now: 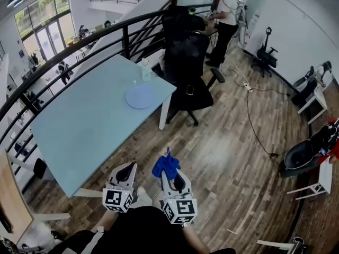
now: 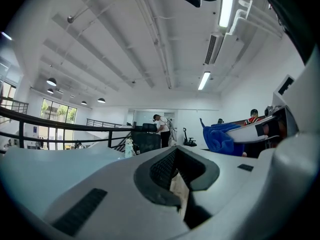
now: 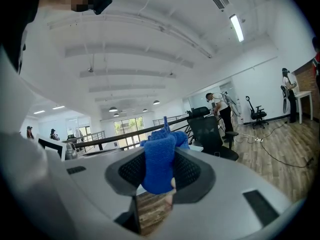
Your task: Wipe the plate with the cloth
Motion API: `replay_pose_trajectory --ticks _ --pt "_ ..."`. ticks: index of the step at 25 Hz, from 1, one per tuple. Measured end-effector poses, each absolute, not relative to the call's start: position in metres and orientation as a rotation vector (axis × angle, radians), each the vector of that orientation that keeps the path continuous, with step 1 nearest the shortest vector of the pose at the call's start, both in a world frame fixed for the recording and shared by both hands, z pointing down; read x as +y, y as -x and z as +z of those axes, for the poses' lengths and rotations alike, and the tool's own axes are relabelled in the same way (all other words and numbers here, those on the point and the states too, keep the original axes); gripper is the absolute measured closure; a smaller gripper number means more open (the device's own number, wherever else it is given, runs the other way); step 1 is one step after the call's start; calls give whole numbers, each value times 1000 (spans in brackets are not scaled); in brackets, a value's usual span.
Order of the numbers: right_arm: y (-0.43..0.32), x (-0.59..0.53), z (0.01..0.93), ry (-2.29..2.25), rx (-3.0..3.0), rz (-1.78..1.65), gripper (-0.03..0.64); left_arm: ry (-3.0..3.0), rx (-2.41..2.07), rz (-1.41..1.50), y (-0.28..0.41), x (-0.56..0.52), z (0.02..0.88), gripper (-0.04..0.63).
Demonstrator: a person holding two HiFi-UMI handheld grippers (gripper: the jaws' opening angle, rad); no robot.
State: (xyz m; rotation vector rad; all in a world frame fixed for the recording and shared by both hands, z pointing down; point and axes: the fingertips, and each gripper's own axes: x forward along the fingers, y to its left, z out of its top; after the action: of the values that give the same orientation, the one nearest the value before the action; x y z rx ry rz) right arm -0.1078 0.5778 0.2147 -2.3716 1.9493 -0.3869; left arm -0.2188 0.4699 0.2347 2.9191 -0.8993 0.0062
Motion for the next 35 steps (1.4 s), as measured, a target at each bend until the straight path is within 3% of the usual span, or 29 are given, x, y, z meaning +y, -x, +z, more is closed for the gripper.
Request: replay_pose_trajectory --ticks 15,35 --pt "100 452 210 2339 1962 -385 497 -2926 -924 -35 211 351 228 595" --pt "74 393 231 2327 1990 -467 497 -2865 -1008 15 199 293 247 595"
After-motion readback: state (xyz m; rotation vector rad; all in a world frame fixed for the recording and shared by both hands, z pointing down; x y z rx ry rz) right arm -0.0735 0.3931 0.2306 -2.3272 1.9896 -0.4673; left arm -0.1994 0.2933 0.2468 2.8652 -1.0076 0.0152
